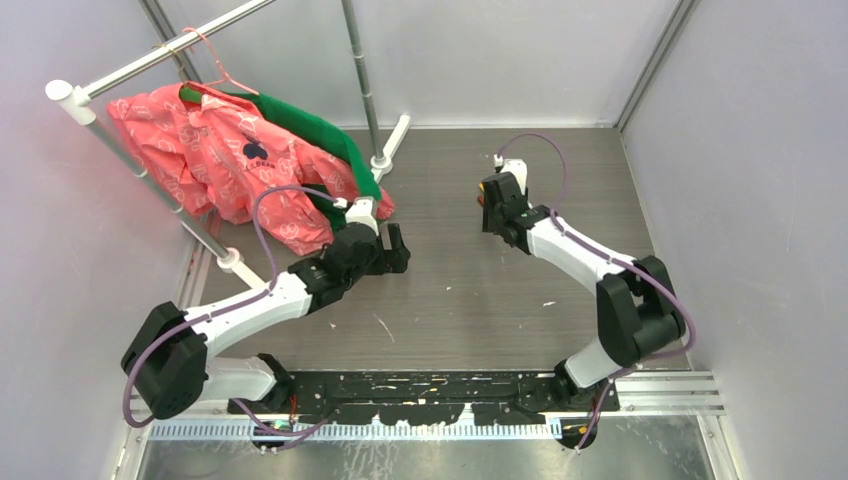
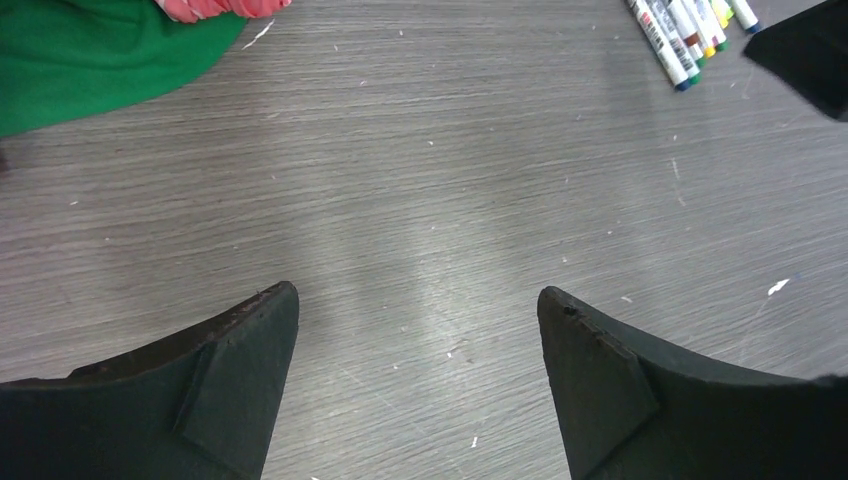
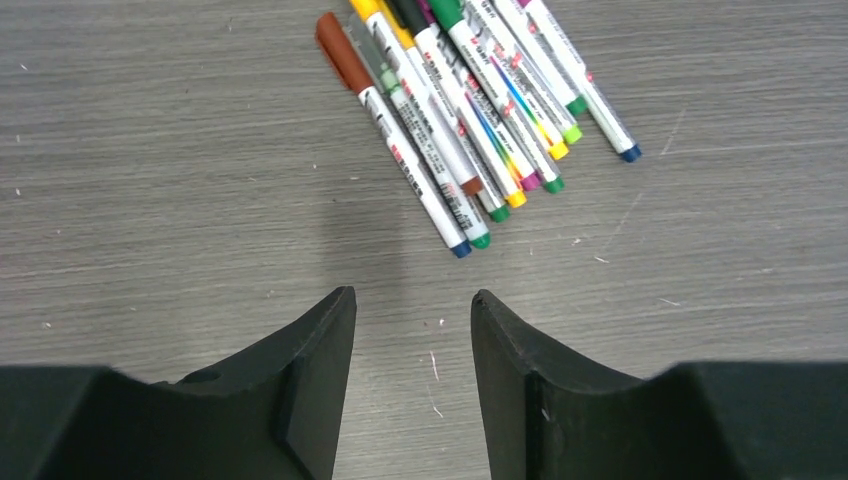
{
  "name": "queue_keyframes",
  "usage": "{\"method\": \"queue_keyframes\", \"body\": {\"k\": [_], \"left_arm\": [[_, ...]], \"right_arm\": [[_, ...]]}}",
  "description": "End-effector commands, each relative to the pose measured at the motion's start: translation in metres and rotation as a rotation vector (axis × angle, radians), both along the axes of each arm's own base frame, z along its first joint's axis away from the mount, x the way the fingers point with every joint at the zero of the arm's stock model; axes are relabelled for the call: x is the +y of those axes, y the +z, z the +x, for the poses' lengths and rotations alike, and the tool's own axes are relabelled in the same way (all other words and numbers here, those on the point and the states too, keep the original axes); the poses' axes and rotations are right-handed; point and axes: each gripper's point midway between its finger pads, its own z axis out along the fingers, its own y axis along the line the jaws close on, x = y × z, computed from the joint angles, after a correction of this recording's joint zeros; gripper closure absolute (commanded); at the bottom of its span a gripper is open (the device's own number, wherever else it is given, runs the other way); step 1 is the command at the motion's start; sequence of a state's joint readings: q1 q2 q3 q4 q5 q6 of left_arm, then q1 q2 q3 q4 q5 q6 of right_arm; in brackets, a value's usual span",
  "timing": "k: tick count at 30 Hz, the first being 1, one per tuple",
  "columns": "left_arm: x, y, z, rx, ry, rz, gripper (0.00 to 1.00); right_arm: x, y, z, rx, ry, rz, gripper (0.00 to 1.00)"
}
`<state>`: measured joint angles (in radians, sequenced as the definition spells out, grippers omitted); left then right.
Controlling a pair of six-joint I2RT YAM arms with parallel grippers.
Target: Open the pen caps
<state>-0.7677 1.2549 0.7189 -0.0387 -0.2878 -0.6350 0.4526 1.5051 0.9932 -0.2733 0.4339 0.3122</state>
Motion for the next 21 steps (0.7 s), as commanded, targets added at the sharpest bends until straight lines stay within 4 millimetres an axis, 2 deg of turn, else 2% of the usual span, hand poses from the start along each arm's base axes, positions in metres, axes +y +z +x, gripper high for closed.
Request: {"method": "queue_keyframes", "body": {"k": [1,5,14,21], "left_arm": [[-0.008,0.022,0.01,0.004,0.077,-0.106,0.11],[-0.01,0.021,0.01,0.027,0.115,-0.158,0.11],[-0.009,0.022,0.006,0.047,0.163,-0.253,0.11],[-0.01,0.033,0.009,0.017,0.177,-0.296,0.12]], "right_arm": [[0.016,0.009,0.014,0.015,0.076,-0.003,0.48],[0.021,0.001,0.021,0.042,0.115,0.015,0.49],[0.019,-0.032,0.042,0.139,0.144,0.028,0.5],[0.015,-0.044,0.055,0.158,0.137,0.045,0.51]]}}
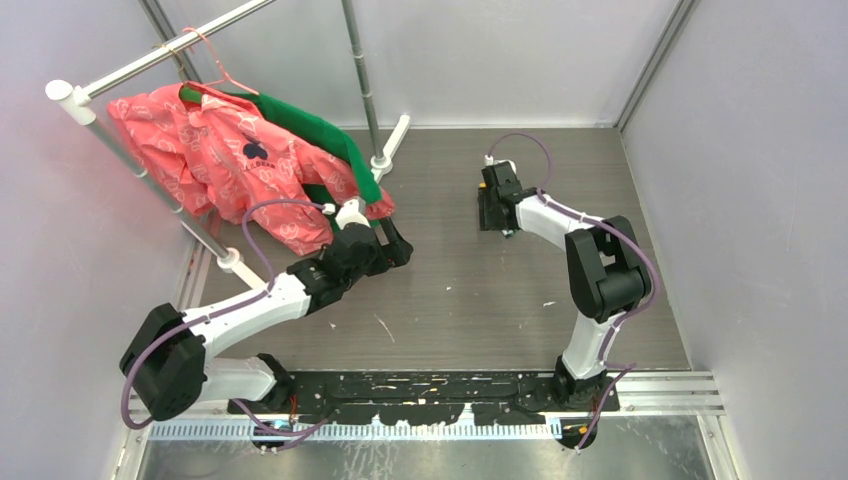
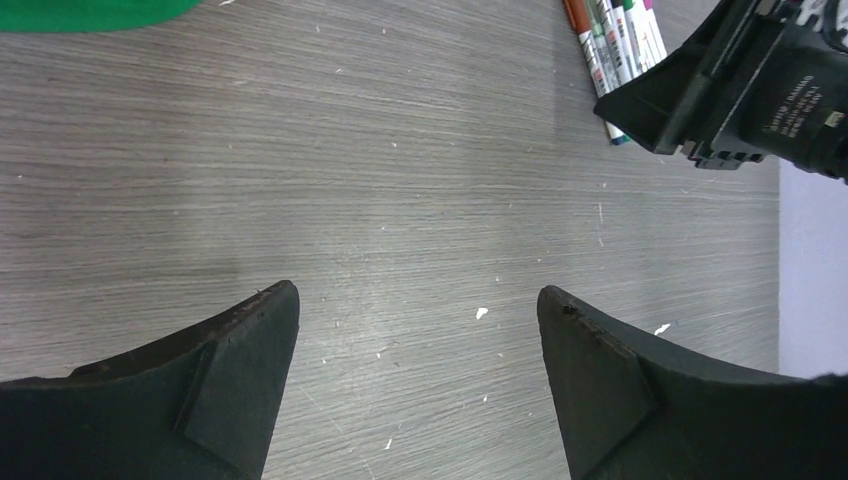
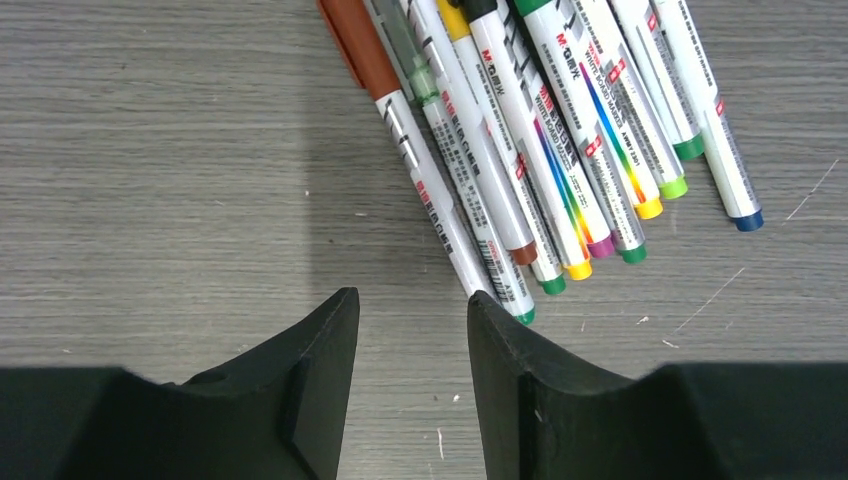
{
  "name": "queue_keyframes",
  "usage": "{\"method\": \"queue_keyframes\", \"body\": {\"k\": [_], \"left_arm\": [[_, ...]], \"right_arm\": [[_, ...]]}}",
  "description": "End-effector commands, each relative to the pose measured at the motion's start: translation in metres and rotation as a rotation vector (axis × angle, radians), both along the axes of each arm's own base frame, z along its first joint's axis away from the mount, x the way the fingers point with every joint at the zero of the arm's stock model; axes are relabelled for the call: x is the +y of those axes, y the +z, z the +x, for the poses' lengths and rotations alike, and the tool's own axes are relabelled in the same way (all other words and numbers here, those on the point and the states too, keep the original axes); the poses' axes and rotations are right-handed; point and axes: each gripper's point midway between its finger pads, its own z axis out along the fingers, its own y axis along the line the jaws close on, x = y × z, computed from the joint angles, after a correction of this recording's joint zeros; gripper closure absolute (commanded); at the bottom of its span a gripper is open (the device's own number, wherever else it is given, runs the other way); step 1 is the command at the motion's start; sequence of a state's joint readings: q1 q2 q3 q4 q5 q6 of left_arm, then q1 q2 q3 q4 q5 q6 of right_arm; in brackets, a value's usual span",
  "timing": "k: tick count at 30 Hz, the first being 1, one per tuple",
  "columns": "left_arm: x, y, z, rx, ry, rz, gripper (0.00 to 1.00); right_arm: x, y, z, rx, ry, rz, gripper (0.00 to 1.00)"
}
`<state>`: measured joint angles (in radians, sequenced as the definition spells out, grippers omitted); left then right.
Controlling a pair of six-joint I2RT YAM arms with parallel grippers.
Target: Open the pen caps
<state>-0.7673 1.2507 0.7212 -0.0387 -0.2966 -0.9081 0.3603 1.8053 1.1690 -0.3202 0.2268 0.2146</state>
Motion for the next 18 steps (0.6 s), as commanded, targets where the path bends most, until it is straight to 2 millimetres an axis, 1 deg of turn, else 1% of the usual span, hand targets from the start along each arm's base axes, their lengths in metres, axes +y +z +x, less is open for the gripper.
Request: {"method": "queue_keyframes", "body": {"k": [1,13,18], "left_arm": [[-0.001,0.025,0.009,-0.074,0.042,-0.077,0.12],[-0.007,0.017,0.013,-0.058,0.046,-0.097,0.12],[-0.007,0.016,0.014,-0.06,0.051,-0.096,0.12]], "right_arm": [[0.006,0.02,0.025,-0.062,0.018,0.044,0.5],[0.004,0.004,0.039,-0.029,0.015,0.071,0.51],[0.003,0.0,0.042,-0.017,0.013,0.079,0.53]]}}
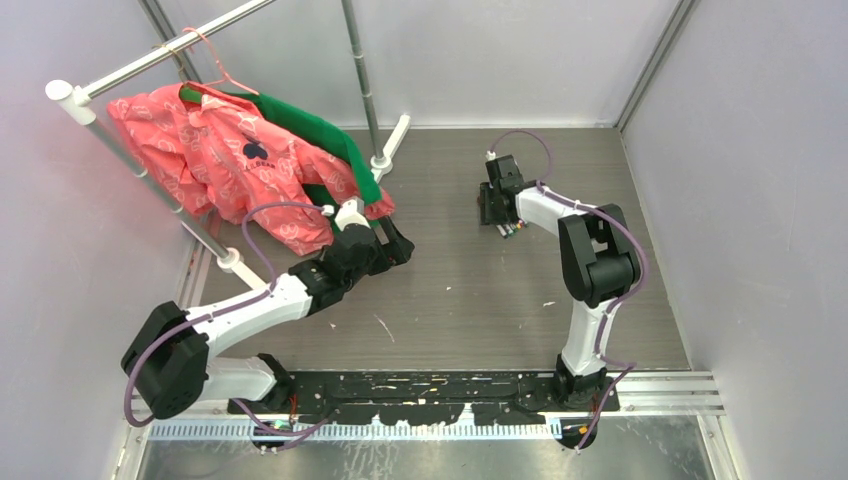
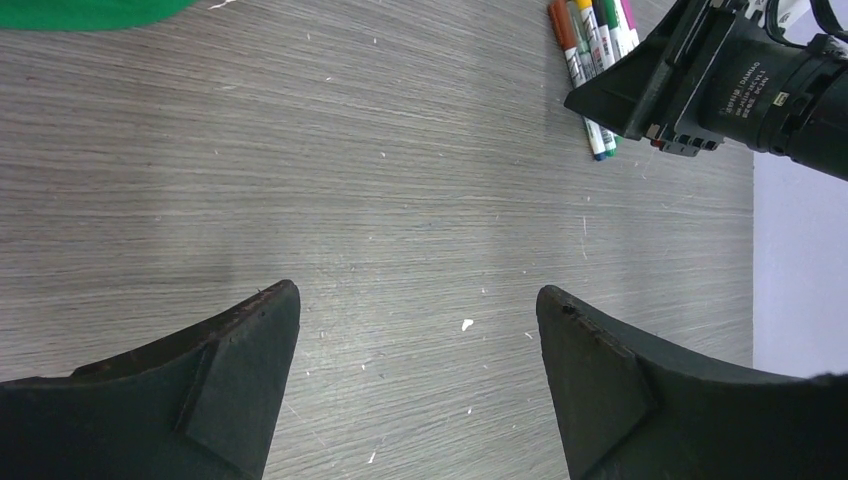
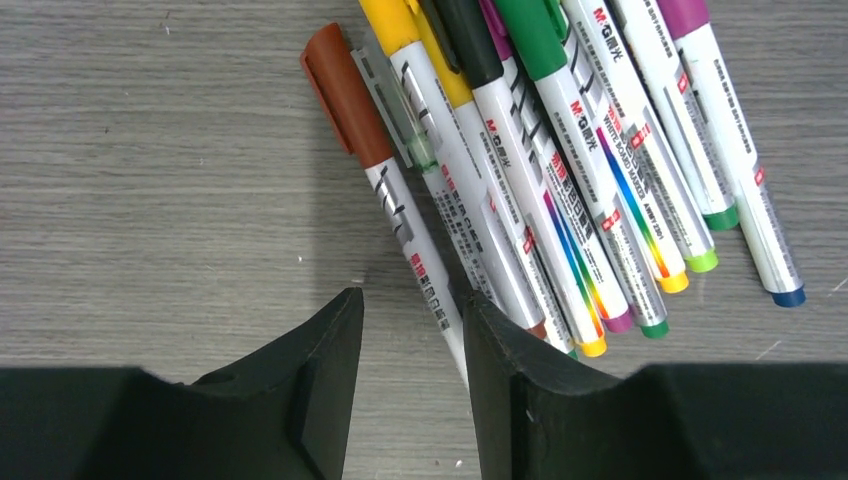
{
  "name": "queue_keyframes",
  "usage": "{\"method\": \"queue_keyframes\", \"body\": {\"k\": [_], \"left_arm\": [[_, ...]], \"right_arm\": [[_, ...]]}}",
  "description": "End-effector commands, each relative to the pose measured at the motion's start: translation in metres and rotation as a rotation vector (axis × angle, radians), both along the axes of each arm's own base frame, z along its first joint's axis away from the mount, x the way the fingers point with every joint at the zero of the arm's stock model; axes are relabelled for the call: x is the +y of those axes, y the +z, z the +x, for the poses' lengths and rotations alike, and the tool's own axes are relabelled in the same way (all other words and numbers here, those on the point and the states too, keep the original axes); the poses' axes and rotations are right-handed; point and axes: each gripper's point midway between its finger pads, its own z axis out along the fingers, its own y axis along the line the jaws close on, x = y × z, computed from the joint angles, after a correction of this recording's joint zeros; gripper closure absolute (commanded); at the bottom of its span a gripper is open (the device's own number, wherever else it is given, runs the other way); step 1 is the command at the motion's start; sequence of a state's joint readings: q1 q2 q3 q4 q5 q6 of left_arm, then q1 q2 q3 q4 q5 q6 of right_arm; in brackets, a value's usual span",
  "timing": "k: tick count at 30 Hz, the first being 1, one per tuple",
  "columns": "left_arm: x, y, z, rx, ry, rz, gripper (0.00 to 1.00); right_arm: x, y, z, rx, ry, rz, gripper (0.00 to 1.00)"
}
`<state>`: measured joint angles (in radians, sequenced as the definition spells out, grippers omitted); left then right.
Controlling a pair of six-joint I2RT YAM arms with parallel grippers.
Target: Open the pen caps
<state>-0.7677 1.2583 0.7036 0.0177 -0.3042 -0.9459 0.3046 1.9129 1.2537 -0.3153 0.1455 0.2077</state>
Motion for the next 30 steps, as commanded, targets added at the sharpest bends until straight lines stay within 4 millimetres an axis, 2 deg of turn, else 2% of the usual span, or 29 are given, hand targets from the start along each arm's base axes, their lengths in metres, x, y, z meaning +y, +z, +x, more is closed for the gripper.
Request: {"method": "queue_keyframes", "body": {"k": [1,8,12,19,27,30], "left_arm": [[-0.003,0.014,0.009,-0.047,0.029,-0.045,0.12],[-0.001,0.009,0.009,-0.038,0.035,-0.041,0.12],[-0.002,0.009,0.009,-0.036,0.036,-0.043,0.12],[-0.003,0.004,0.007,-0.013,0.033,-0.049,0.1],[0.0,-0.005,-0.001,0.029,0.033,-0.049,0.07],[0.003,-0.006,-0.006,0.039,0.036,-0.063,0.07]], "right_arm": [[0.006,0.015,0.019,-0.053,0.016,0.027,0.54],[0.004,0.008,0.016,-0.022,0.003,0.023,0.6],[0.002,0.003,0.01,0.015,-0.003,0.012,0.74],[0.003,-0.002,-0.002,0.044,-0.002,0.029,0.85],[0.026,0.014,-0.013,0.017,0.09,0.064,0.97],[0.035,0.019,-0.018,0.011,0.117,0.078,0.99]]}}
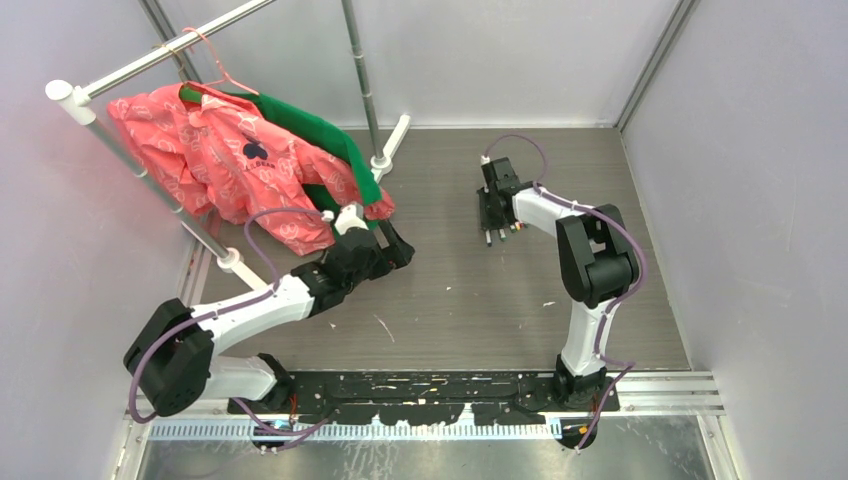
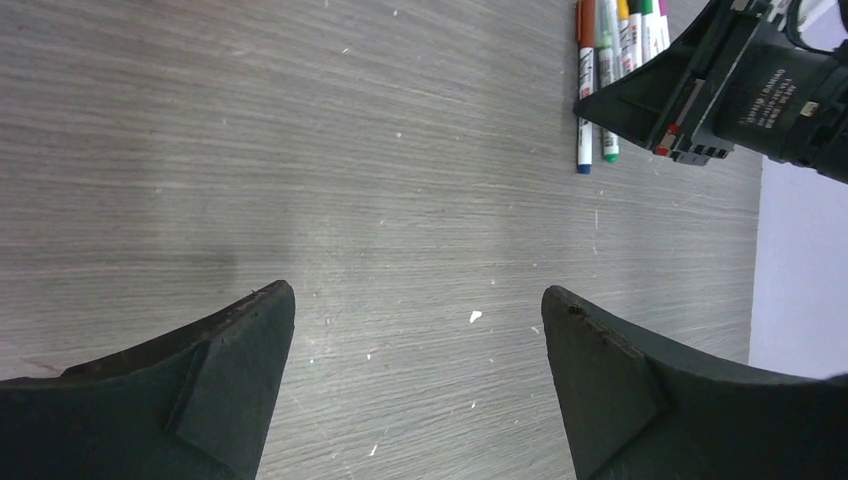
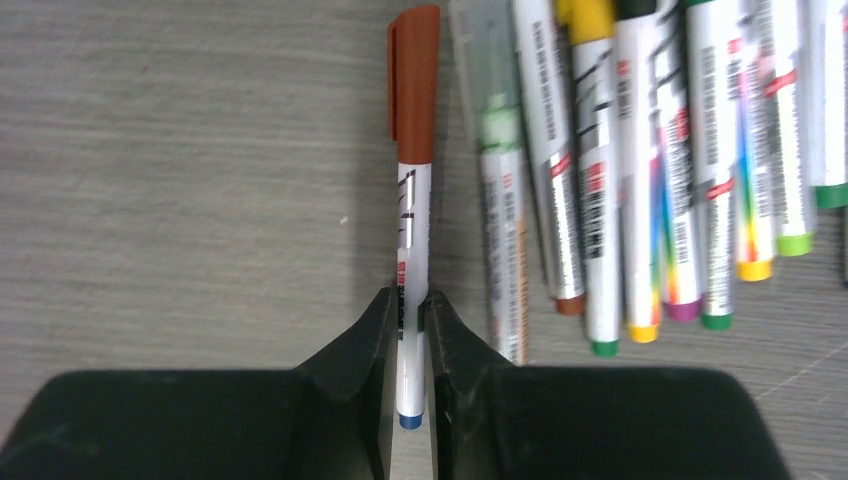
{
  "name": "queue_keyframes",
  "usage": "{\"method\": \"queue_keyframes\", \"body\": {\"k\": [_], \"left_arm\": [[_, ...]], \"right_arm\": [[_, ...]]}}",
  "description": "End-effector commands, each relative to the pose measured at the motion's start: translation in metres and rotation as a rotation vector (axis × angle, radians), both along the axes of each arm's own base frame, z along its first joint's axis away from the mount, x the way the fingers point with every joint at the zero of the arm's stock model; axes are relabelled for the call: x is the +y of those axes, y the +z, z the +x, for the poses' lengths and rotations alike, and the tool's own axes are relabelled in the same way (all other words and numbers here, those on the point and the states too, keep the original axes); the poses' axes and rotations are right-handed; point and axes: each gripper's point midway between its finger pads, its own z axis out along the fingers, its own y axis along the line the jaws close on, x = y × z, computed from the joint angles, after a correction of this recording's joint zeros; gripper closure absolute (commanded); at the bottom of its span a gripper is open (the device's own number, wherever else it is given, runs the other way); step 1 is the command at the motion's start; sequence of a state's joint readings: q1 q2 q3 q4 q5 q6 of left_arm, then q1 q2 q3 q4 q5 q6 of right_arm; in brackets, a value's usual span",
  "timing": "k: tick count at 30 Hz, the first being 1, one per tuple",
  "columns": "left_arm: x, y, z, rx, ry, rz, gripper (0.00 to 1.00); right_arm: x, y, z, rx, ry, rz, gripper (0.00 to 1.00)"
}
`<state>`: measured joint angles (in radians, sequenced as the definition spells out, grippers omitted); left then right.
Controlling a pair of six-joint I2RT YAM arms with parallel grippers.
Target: Open the pen caps
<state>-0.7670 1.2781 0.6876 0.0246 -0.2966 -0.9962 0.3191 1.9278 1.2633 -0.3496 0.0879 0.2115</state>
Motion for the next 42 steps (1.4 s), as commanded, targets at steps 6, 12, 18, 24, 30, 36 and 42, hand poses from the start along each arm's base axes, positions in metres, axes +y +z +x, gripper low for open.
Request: {"method": "queue_keyframes", "body": {"k": [6,12,18,24,30,36,42], "left_arm": [[0.01,0.004,-0.014,0.015,0.029,-0.078,0.05],[0.017,-0.001,-0.024,0.029,0.04,-0.107,0.04],[0.025,0.003,-0.028,0.017,0.048,-0.101,0.01],[0.029,0.005,-0.03,0.014,0.054,-0.09,0.0],[0.023,0.002,-0.028,0.03,0.043,-0.095,0.0],[0.006,0.006,-0.021,0.035,0.008,-0.124,0.0],[-0.012,0.014,-0.011,0.041,-0.024,-0.144,0.0]], "right_arm": [[0.039,0.03,-0.021,-0.057,0.133,0.073,0.99],[0.052,0.027,-0.034,-0.047,0.183,0.102,0.99],[0.071,0.031,-0.05,-0.063,0.241,0.116,0.99],[0.09,0.047,-0.069,-0.101,0.29,0.153,0.99],[0.109,0.075,-0.089,-0.17,0.327,0.238,0.99],[0.129,0.102,-0.112,-0.218,0.396,0.286,0.99],[0.143,0.104,-0.132,-0.221,0.446,0.287,0.99]]}}
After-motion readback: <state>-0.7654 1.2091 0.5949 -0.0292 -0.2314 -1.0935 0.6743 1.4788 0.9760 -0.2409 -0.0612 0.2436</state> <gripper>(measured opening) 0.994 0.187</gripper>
